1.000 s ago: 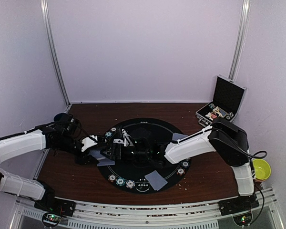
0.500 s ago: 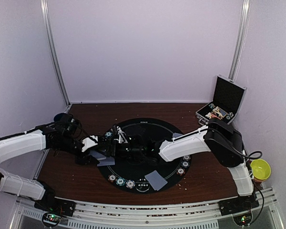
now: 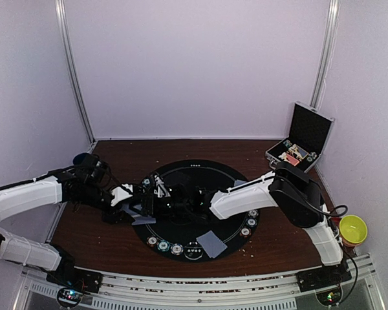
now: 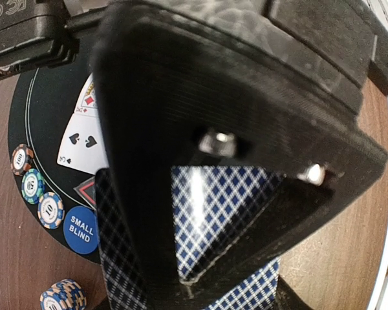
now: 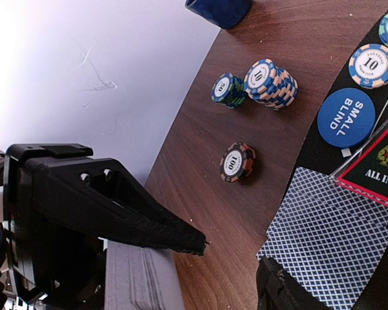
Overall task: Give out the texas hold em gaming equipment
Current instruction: Pick up the poker card from the face-down deck piles.
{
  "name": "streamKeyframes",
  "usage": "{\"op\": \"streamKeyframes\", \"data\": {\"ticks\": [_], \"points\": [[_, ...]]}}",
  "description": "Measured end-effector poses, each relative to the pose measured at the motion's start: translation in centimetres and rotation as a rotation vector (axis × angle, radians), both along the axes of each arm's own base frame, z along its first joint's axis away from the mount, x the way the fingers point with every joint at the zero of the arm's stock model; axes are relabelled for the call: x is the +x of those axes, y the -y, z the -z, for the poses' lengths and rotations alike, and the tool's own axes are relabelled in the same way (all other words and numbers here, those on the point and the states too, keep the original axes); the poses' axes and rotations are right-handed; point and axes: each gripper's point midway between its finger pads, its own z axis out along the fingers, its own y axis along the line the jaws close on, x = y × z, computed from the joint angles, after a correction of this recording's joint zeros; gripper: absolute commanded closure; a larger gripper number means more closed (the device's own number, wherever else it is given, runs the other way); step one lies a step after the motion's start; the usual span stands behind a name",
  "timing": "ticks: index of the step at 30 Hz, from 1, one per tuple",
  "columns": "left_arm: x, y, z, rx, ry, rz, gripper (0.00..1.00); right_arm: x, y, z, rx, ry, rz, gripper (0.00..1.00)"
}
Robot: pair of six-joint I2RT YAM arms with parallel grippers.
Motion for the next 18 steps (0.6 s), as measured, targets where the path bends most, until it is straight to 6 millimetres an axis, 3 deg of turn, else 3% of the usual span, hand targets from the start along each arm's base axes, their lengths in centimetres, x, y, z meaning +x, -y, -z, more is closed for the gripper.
{"op": "streamKeyframes", "data": {"ticks": [18], "points": [[-0.2,-0.1,0.4,0.008,-0.006,0.000,0.47,0.1,1.6,-0.1,-0.002,0.005,0.012,0.46]]}}
